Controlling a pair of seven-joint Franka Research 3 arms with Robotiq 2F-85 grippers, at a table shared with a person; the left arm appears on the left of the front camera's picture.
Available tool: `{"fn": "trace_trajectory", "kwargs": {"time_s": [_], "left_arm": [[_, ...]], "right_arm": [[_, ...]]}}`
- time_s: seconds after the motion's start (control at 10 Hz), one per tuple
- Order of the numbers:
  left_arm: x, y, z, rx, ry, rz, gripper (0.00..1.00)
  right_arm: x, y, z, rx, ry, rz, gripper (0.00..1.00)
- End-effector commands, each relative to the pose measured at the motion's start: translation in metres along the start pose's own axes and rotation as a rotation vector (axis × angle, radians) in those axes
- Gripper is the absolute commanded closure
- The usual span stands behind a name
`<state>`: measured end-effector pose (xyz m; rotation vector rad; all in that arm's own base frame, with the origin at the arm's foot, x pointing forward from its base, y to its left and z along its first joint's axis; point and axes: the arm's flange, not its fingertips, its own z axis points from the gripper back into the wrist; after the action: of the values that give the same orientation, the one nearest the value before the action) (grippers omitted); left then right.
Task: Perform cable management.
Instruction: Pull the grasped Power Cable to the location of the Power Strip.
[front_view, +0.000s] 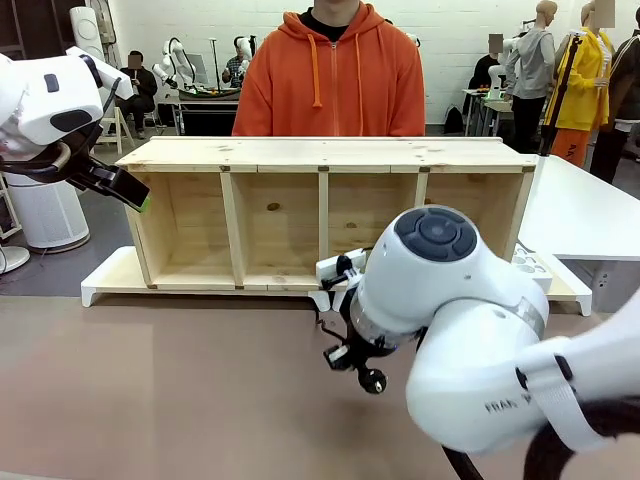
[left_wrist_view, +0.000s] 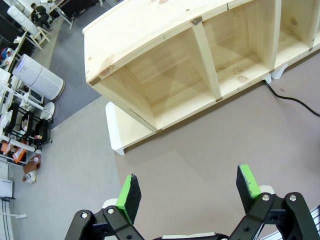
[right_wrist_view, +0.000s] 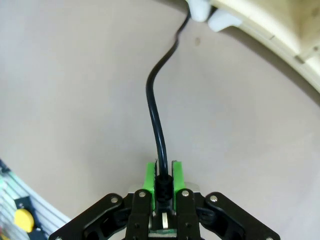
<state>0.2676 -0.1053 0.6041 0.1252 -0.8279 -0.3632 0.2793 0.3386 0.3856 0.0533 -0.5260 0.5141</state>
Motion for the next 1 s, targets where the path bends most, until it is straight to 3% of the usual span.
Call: {"fn": "trace_trajectory", "kwargs": {"time_s": [0.0, 0.5, 0.9], "left_arm": [[0.002, 0.000, -0.001, 0.002, -0.012, -0.008, 0.00], [0.002, 0.000, -0.001, 0.002, -0.012, -0.008, 0.00], [0.002, 0.000, -0.001, 0.002, -0.012, -0.008, 0.00]], "right_arm": [[-0.053, -0.051, 0.035, -0.016, -0.065, -0.080, 0.83], [-0.087, -0.108, 0.068, -0.120, -0.100, -0.256, 0.83], [-0.121, -0.133, 0.107, -0.251, -0.146, -0.391, 0.83]]}}
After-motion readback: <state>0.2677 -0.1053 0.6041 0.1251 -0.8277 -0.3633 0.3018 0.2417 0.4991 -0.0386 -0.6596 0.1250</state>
